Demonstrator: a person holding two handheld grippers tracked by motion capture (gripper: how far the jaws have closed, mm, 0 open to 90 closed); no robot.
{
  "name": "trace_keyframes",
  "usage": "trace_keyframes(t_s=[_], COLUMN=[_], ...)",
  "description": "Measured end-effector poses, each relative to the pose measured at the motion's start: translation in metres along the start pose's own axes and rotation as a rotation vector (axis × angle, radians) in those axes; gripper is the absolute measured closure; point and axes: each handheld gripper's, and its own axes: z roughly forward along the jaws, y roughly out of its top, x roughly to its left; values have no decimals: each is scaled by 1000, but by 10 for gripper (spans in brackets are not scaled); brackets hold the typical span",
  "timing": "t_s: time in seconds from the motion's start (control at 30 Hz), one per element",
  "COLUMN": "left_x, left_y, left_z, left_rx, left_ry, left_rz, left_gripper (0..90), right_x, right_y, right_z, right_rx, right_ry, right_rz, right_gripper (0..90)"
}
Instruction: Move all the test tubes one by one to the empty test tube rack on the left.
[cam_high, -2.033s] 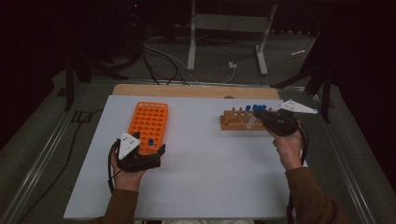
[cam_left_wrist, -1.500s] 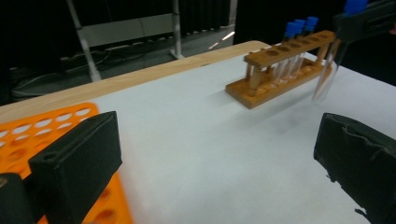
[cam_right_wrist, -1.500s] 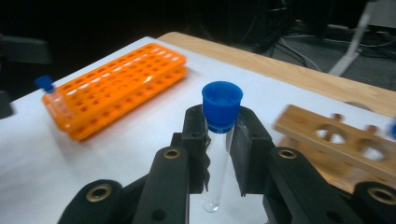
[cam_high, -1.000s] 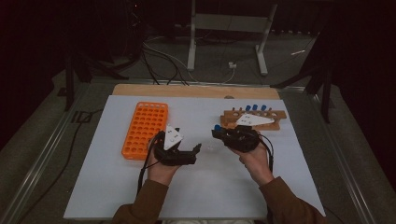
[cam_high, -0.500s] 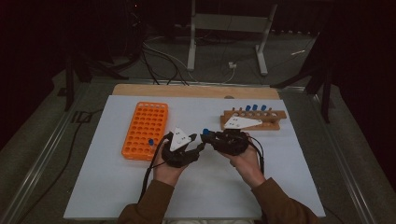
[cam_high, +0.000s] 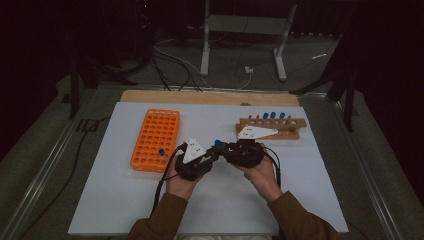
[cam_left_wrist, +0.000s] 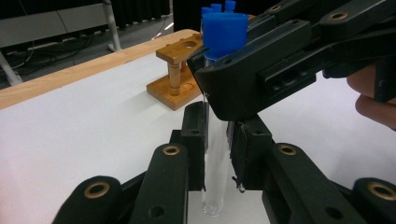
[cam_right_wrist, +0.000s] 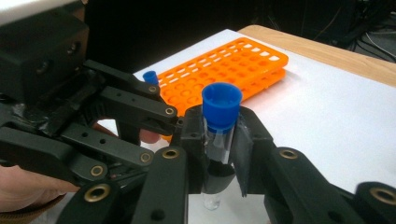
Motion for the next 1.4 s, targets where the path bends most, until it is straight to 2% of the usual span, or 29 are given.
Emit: trace_keyframes(t_s=[0.1, 0.17, 0.3, 0.47, 0.57, 0.73, 0.97, 1.4], left_x=[2, 5, 10, 18, 22, 29, 43, 63], left_y=[-2, -3, -6, -10, -12, -17, -27, -40], left_z=[0, -2, -8, -20, -30, -45, -65, -93], left_rx=[8, 7, 2, -15, -24, -46, -66, -107], left_ry=[9, 16, 29, 39, 42, 50, 74, 136], left_rz=[-5, -7, -17, -36, -30, -39, -59, -92], left_gripper=[778, 778, 779, 778, 779, 778, 778, 778], right_x=[-2, -3, -8, -15, -20, -28, -37, -47], right_y=[1, 1, 0, -6, -10, -17, -25, -38], right_z=[-4, -8, -16, -26, -30, -39, -52, -70], right_rx=[-26, -40, -58, -57, -54, -58, -67, -72], right_ry=[8, 14, -34, -142, -183, -219, -266, -321], right_rz=[9, 9, 5, -7, -7, -1, 10, 21], right_gripper=[645, 553, 374, 161, 123, 37, 18, 18])
